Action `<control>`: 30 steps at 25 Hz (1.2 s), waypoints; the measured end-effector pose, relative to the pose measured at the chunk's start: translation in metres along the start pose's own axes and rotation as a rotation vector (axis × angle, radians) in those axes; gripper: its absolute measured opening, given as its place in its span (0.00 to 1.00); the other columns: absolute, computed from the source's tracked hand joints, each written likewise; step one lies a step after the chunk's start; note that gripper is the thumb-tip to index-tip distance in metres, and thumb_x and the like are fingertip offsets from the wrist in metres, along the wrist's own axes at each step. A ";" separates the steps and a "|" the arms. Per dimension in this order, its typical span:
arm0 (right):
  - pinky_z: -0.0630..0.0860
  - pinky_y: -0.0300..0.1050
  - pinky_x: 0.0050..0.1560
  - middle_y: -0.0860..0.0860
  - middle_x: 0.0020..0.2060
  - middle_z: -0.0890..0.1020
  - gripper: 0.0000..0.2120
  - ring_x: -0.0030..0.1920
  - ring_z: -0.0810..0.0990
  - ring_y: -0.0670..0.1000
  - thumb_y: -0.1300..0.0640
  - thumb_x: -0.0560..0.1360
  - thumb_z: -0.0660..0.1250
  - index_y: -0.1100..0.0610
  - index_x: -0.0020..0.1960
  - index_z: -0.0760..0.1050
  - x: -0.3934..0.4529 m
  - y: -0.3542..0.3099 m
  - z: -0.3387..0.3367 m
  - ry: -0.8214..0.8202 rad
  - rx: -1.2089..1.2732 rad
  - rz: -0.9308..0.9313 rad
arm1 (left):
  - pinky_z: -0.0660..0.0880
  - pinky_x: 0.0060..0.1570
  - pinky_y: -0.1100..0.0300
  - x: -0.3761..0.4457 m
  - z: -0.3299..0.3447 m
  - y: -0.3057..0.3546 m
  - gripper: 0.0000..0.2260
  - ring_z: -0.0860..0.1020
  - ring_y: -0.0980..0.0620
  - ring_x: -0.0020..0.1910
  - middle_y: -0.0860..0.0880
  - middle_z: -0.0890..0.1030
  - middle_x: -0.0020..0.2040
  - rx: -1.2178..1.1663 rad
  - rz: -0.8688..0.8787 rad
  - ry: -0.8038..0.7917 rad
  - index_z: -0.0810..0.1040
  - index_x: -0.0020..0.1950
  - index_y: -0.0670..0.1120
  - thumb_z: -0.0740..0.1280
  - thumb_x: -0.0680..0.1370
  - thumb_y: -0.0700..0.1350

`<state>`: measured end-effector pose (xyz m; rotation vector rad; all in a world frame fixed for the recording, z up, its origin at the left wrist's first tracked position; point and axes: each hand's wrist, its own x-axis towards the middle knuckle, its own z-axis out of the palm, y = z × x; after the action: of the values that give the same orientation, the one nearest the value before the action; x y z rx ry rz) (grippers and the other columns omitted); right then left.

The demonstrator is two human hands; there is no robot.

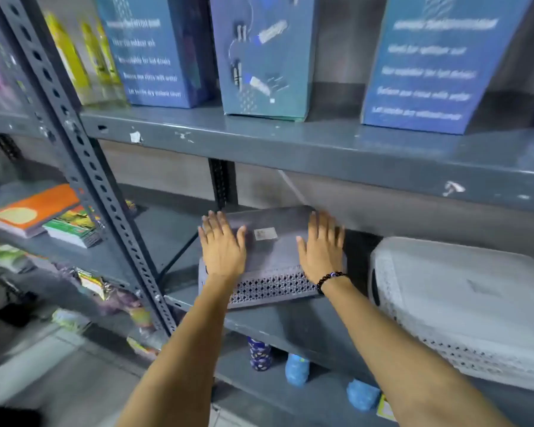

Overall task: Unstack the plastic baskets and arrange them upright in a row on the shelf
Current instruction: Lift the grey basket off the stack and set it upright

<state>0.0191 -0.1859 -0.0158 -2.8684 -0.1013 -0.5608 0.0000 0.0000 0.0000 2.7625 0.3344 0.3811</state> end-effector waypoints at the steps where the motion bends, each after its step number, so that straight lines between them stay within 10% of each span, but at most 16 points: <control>1: 0.53 0.64 0.74 0.62 0.75 0.59 0.31 0.76 0.56 0.61 0.47 0.79 0.54 0.62 0.76 0.54 0.010 -0.002 0.007 -0.108 0.052 0.101 | 0.44 0.76 0.46 0.011 0.002 -0.005 0.30 0.48 0.39 0.78 0.36 0.50 0.78 -0.007 -0.117 -0.025 0.48 0.77 0.36 0.48 0.82 0.53; 6: 0.60 0.60 0.70 0.64 0.72 0.63 0.34 0.73 0.61 0.62 0.43 0.76 0.57 0.65 0.73 0.58 0.047 -0.007 0.020 -0.276 0.266 0.478 | 0.61 0.70 0.45 0.052 0.000 -0.026 0.31 0.62 0.37 0.73 0.36 0.61 0.75 -0.335 -0.721 -0.197 0.58 0.75 0.36 0.49 0.81 0.58; 11: 0.67 0.55 0.68 0.60 0.69 0.71 0.32 0.67 0.71 0.61 0.42 0.74 0.54 0.60 0.71 0.64 0.067 -0.001 0.002 -0.322 0.674 0.919 | 0.69 0.64 0.49 0.065 -0.006 -0.026 0.30 0.72 0.40 0.67 0.38 0.71 0.70 -0.491 -0.788 -0.272 0.67 0.71 0.38 0.45 0.81 0.59; 15: 0.66 0.53 0.67 0.59 0.70 0.69 0.28 0.68 0.69 0.60 0.44 0.78 0.54 0.62 0.71 0.64 0.057 -0.003 -0.026 -0.028 0.913 1.065 | 0.67 0.64 0.47 0.071 -0.027 -0.017 0.29 0.71 0.38 0.68 0.38 0.70 0.71 -0.662 -0.656 -0.106 0.61 0.74 0.40 0.45 0.81 0.59; 18: 0.73 0.48 0.55 0.51 0.56 0.76 0.20 0.51 0.74 0.55 0.45 0.78 0.56 0.60 0.57 0.76 0.034 0.000 -0.046 0.348 1.294 1.103 | 0.68 0.56 0.55 0.077 -0.042 -0.021 0.24 0.74 0.44 0.63 0.40 0.74 0.67 -1.163 -0.465 0.048 0.67 0.69 0.41 0.49 0.81 0.56; 21: 0.76 0.44 0.48 0.52 0.47 0.80 0.17 0.47 0.78 0.54 0.42 0.76 0.57 0.53 0.47 0.77 -0.004 0.004 -0.048 0.524 1.636 1.108 | 0.71 0.63 0.52 0.072 -0.040 -0.046 0.23 0.75 0.45 0.62 0.43 0.78 0.63 -1.628 -0.556 -0.119 0.72 0.66 0.43 0.53 0.81 0.57; 24: 0.69 0.55 0.68 0.54 0.61 0.78 0.25 0.62 0.77 0.55 0.37 0.72 0.60 0.53 0.59 0.75 -0.045 0.013 -0.033 0.335 1.626 1.121 | 0.72 0.64 0.46 0.055 -0.023 -0.084 0.21 0.78 0.42 0.56 0.43 0.80 0.58 -1.635 -0.595 -0.448 0.78 0.59 0.45 0.57 0.79 0.59; 30: 0.74 0.57 0.62 0.54 0.59 0.78 0.25 0.57 0.78 0.56 0.43 0.74 0.62 0.54 0.67 0.70 -0.072 0.033 -0.007 -0.020 1.333 1.184 | 0.77 0.41 0.54 0.048 -0.009 -0.109 0.15 0.79 0.46 0.38 0.43 0.80 0.41 -1.380 -0.662 -0.570 0.78 0.40 0.43 0.58 0.81 0.48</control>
<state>-0.0461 -0.2210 -0.0431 -1.2511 0.8142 -0.0775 0.0219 0.1157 -0.0201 1.2127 0.5236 -0.2848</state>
